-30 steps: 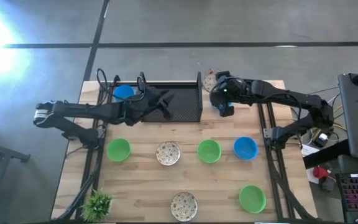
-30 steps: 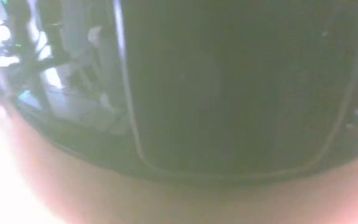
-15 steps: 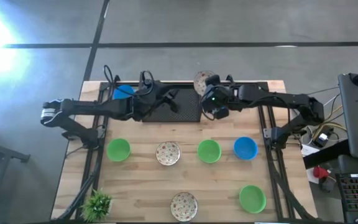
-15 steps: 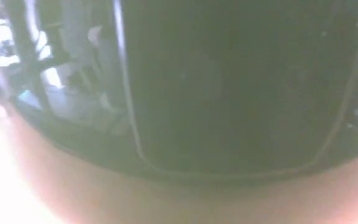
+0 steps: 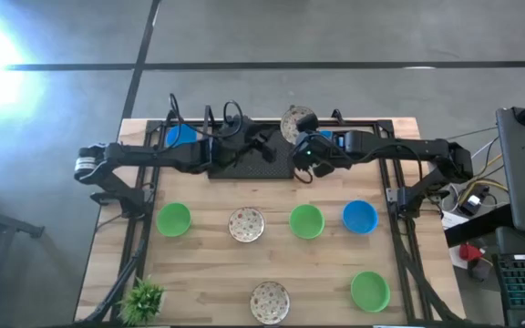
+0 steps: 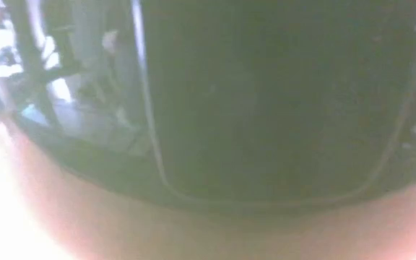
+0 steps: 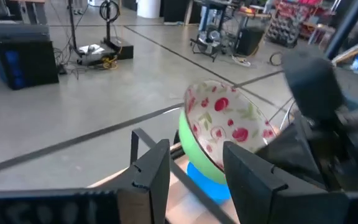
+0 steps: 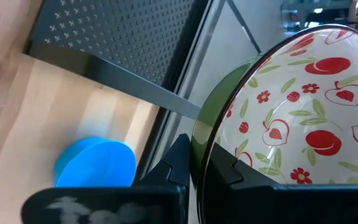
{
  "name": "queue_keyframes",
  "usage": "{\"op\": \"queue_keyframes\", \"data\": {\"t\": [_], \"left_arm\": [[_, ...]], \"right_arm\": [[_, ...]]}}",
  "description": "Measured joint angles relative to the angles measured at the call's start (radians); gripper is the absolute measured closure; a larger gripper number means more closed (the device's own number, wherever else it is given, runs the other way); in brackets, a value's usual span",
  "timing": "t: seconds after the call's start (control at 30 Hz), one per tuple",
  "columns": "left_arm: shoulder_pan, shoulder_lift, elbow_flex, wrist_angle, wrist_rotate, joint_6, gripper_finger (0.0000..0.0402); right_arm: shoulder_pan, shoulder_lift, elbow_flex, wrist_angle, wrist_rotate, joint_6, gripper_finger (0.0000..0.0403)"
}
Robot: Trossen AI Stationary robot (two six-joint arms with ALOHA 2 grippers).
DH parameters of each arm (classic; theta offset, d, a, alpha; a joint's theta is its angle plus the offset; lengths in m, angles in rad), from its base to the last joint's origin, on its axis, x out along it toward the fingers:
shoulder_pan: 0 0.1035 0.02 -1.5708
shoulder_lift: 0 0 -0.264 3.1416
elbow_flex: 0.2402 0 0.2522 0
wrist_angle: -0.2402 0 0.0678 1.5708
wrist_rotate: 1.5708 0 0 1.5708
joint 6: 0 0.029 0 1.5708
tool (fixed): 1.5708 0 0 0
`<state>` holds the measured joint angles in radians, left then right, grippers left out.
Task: Pick & Place Mini bowls
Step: Put the top white bowl on the shelf
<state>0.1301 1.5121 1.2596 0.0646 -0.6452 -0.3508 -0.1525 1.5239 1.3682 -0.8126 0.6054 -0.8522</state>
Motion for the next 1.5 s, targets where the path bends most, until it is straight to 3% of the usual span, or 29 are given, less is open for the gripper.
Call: {"op": "queue_keyframes", "data": {"t": [0.37,1.5], "left_arm": [[0.057,0.024,0.111,-0.150,0.160,-0.095,0.0260],[0.104,0.136,0.131,-0.121,0.181,-0.180,0.0260]], "right_arm": [[0.017,-0.004,0.000,0.004,-0.004,-0.016,0.0390],[0.037,-0.001,0.000,0.009,-0.007,-0.053,0.0390]]}}
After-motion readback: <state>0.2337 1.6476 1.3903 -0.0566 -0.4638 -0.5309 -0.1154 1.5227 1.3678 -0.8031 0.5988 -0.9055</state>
